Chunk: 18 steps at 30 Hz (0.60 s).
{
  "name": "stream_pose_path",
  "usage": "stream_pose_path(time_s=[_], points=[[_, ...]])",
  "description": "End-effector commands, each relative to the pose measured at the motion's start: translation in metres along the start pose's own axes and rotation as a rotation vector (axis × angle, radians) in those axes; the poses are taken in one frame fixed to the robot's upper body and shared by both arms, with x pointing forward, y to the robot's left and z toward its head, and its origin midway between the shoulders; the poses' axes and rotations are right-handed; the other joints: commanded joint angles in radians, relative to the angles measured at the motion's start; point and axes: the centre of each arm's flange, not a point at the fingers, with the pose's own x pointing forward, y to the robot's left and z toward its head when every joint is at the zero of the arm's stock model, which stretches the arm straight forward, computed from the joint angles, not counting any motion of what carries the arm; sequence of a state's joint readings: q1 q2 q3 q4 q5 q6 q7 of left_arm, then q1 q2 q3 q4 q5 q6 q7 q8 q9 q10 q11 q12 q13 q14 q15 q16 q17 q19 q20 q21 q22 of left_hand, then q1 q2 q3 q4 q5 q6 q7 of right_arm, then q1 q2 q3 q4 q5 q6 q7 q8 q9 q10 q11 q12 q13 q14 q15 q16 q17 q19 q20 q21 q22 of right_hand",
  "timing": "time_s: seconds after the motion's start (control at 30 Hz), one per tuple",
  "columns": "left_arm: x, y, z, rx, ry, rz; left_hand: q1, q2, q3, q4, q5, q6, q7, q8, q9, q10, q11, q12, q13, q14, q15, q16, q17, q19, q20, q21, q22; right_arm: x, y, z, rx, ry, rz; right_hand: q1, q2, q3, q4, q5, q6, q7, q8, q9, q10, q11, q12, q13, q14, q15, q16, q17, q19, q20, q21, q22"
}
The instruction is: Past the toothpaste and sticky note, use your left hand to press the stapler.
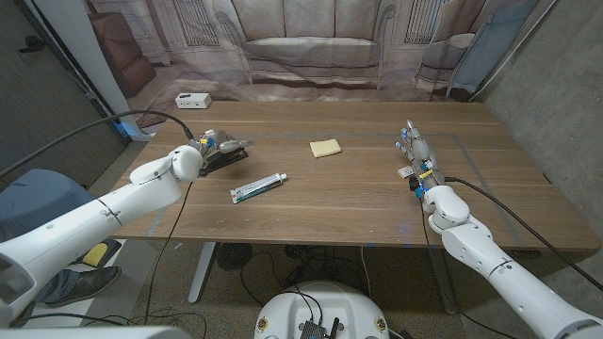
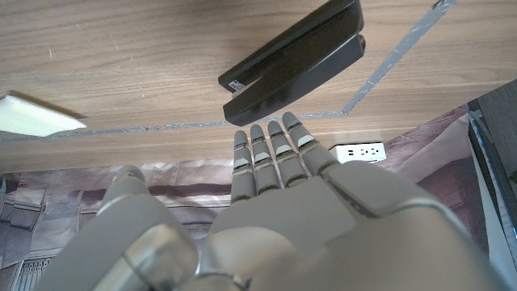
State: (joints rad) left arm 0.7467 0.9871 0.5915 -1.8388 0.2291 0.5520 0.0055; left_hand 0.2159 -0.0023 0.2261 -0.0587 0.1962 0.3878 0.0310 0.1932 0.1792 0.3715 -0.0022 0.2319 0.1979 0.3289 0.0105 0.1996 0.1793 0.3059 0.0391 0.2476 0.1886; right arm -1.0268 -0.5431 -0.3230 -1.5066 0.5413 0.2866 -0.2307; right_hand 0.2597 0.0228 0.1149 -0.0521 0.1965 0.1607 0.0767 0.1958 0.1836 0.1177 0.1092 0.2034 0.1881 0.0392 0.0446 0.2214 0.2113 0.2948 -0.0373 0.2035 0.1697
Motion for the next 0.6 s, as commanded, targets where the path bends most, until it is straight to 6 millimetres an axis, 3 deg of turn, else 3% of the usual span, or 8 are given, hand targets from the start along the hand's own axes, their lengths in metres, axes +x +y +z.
stream_pose_path(time_s=[0.03, 0.6], points=[[0.0033, -0.0017, 0.0017, 0.011, 0.011, -0.026, -0.006, 0.000, -0.002, -0.001, -0.003, 0.010, -0.002, 0.003, 0.004, 0.006, -0.013, -0.004, 0.001, 0.002, -0.002, -0.002, 0.004, 0.000, 0.002, -0.002, 0.002, 0.0001, -0.0003, 0.0000, 0.001, 0.002, -0.001, 0.002, 0.008, 0.002, -0.006, -0.002, 0.010, 0.001, 0.001, 0.004, 0.003, 0.005, -0.002, 0.003, 0.000, 0.008, -0.003, 0.006, -0.005, 0.004, -0.004, 0.003], [0.0064, -0.0095, -0.0053, -0.009, 0.038, -0.050, -0.009, 0.000, -0.003, -0.001, -0.003, 0.016, 0.004, 0.004, 0.003, 0.008, -0.003, -0.006, 0.001, 0.002, -0.003, -0.004, 0.004, -0.003, -0.004, -0.006, 0.002, 0.0031, 0.0006, -0.0020, -0.001, 0.018, 0.004, 0.001, 0.010, 0.002, -0.007, -0.002, 0.010, -0.001, 0.001, 0.004, 0.001, 0.006, -0.003, 0.003, 0.001, 0.009, -0.004, 0.007, -0.006, 0.006, -0.005, 0.003]])
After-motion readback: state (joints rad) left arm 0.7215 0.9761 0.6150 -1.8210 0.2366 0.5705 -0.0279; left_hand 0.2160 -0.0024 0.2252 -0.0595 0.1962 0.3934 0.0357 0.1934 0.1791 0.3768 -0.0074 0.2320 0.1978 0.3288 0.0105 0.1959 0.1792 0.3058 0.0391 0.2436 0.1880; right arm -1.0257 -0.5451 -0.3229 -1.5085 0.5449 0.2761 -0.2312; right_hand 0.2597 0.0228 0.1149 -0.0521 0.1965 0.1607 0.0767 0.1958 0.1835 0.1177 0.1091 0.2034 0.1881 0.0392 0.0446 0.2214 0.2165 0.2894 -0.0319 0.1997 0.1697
